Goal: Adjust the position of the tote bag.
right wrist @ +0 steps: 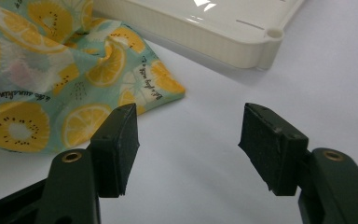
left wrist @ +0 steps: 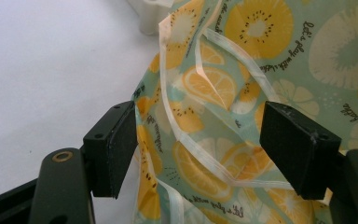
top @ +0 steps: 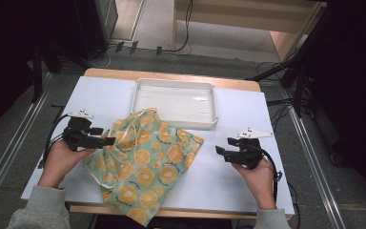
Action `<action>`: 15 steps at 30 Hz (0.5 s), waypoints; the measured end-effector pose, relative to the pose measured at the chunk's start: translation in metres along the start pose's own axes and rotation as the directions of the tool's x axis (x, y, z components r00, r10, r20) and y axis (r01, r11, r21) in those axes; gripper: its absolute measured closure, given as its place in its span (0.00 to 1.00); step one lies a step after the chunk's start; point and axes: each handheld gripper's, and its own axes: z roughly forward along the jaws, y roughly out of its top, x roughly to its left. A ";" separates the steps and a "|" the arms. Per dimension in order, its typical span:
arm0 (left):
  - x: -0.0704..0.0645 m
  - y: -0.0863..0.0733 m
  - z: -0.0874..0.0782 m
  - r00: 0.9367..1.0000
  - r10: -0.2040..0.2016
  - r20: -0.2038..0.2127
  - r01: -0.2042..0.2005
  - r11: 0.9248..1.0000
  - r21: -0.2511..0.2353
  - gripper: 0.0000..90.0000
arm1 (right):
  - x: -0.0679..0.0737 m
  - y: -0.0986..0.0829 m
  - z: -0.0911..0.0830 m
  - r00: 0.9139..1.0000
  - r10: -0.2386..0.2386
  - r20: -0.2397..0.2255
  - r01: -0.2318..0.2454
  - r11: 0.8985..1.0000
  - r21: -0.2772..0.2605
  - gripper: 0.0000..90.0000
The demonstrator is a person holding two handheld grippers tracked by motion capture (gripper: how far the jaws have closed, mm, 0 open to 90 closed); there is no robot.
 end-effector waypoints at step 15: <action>0.004 0.003 0.005 0.999 -0.025 -0.024 0.025 1.000 0.018 0.20 | 0.004 0.003 0.004 1.000 -0.016 -0.009 0.016 1.000 0.000 0.41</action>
